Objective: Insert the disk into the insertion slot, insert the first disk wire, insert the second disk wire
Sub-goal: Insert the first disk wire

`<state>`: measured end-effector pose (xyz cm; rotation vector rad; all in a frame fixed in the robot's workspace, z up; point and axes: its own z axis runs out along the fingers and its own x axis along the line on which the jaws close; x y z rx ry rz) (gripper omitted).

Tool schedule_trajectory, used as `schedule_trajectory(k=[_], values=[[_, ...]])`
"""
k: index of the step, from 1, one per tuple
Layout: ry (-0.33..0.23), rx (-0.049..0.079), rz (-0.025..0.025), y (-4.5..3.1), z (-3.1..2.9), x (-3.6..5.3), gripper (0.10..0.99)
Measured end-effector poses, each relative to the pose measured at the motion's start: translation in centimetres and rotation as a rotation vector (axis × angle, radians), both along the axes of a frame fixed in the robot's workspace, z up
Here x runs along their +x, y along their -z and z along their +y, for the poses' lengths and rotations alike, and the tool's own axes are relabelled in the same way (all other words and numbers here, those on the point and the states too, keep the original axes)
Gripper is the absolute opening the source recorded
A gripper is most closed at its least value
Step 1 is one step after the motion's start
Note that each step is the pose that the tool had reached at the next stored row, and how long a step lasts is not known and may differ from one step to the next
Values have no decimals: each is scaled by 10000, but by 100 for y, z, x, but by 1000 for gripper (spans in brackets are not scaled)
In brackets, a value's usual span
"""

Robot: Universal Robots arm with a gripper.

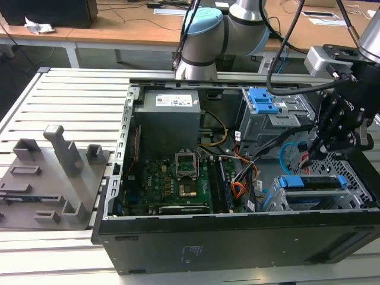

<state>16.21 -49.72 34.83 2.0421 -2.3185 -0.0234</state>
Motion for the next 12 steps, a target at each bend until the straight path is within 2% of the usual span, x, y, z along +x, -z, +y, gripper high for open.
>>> schedule_trajectory(k=[2, 4, 5, 9, 10, 11, 12], values=[[0, 2, 1, 1, -100, 0, 188], [-1, 1, 1, 2, -281, 0, 188], [-2, 0, 0, 3, -336, 1, 188], [-1, 0, 1, 2, -345, 0, 200], [-1, 1, 0, 3, -346, 0, 263], [-1, 1, 0, 2, -347, 0, 263], [-1, 1, 1, 2, -349, 0, 184]])
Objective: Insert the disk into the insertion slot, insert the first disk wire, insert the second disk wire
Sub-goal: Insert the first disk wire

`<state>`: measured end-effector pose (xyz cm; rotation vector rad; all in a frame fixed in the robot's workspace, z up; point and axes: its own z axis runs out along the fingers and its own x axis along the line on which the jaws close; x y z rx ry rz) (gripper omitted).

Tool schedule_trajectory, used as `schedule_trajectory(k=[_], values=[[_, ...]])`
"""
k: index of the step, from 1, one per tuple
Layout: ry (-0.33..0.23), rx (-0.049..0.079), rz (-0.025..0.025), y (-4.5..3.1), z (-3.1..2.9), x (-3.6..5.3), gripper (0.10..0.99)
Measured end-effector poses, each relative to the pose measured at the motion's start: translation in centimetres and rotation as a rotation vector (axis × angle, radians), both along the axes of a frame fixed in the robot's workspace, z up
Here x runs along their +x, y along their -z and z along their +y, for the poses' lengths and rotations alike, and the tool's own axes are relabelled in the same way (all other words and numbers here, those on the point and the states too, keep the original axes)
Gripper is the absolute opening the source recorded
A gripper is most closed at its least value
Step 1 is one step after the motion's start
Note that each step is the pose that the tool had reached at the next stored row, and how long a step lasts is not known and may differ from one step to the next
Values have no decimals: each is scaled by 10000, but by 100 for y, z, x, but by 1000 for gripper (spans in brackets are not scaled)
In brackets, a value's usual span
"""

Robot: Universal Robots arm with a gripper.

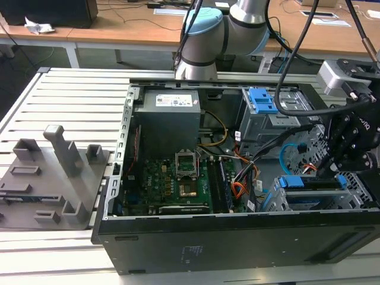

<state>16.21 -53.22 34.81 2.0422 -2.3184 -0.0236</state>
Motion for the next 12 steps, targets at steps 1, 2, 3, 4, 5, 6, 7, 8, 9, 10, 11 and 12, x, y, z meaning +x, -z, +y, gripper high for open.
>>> schedule_trajectory(k=[1, 2, 3, 4, 5, 6, 7, 8, 9, 10, 11, 12], values=[[0, 0, 0, 0, -1, 0, 173], [0, 1, 0, 0, -2, 0, 173], [0, 1, -1, 0, -3, 0, 173], [0, 0, 0, 0, -5, 0, 173], [0, 1, 0, 0, -6, 0, 173], [1, 0, 0, 0, -7, 0, 173], [0, 1, 0, 0, -8, 0, 173], [0, 0, 0, 0, -9, 0, 173], [0, 0, 0, 0, -10, 0, 173], [0, 0, 0, 0, -11, 0, 173], [1, 0, 0, 0, -12, 0, 173], [0, 0, 0, 0, -13, 0, 173]])
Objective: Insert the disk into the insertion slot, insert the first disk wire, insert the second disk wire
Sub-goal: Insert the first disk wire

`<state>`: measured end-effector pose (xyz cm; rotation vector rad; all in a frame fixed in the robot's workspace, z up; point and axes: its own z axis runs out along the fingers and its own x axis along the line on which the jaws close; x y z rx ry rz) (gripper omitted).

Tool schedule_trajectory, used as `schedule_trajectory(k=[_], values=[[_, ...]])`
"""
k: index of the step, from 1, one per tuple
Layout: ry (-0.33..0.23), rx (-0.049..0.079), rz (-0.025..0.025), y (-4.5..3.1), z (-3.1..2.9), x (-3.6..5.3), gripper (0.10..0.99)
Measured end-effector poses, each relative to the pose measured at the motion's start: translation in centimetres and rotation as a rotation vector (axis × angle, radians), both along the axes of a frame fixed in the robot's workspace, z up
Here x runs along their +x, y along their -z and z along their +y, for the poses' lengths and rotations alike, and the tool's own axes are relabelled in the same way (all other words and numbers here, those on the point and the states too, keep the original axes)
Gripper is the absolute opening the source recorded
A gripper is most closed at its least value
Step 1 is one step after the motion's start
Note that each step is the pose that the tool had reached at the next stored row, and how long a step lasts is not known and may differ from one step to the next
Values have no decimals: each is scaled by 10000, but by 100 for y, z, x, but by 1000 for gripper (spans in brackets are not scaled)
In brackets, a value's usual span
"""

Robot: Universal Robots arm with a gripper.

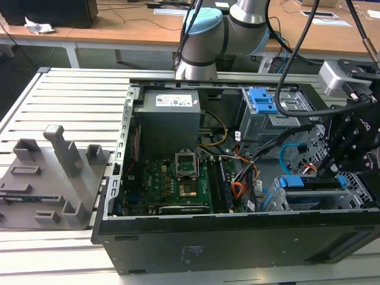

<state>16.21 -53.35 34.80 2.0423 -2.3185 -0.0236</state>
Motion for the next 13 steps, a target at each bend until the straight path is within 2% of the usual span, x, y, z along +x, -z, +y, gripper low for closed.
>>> schedule_trajectory(k=[4, 8, 13], values=[[1, 0, 0, 0, -4, 2, 173], [-1, -1, 12, 0, 2, 94, 173], [0, 0, 14, 26, 2, 109, 173]])
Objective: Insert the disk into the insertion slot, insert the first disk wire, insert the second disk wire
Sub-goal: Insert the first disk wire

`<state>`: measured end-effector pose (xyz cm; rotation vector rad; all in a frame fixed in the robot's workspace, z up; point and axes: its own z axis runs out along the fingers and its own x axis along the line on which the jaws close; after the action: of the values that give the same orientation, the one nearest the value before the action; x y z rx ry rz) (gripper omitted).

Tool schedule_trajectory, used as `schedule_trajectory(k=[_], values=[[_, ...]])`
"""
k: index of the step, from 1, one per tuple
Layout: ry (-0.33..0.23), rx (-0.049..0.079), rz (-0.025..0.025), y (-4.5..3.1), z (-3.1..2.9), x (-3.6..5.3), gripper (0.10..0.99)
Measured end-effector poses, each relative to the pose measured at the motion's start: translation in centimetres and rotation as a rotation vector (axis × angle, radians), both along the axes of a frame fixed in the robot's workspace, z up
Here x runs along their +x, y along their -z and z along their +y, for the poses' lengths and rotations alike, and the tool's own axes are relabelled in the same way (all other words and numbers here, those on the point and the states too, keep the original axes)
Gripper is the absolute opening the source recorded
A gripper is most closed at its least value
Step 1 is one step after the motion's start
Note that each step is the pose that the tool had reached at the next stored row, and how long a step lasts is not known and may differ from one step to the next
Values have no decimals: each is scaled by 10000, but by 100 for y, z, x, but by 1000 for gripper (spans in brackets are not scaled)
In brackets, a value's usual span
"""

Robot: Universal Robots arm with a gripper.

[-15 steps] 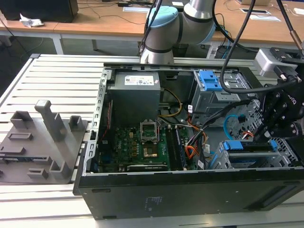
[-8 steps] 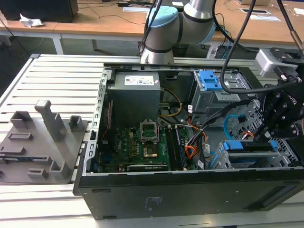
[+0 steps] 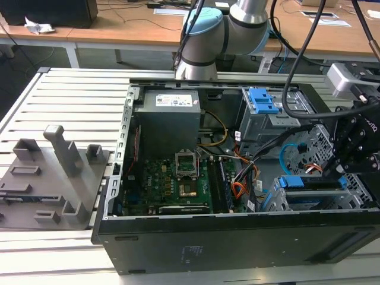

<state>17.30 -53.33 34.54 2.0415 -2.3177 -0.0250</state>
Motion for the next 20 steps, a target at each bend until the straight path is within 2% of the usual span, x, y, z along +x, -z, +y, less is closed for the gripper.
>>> schedule_trajectory(k=[4, 10, 14, 20], values=[[0, 2, 0, 17, 5, 11, 173], [-200, 130, 0, 59, 8, -21, 173], [-230, 141, 0, 75, 8, -24, 173], [-300, 135, 0, 138, 3, -24, 173]])
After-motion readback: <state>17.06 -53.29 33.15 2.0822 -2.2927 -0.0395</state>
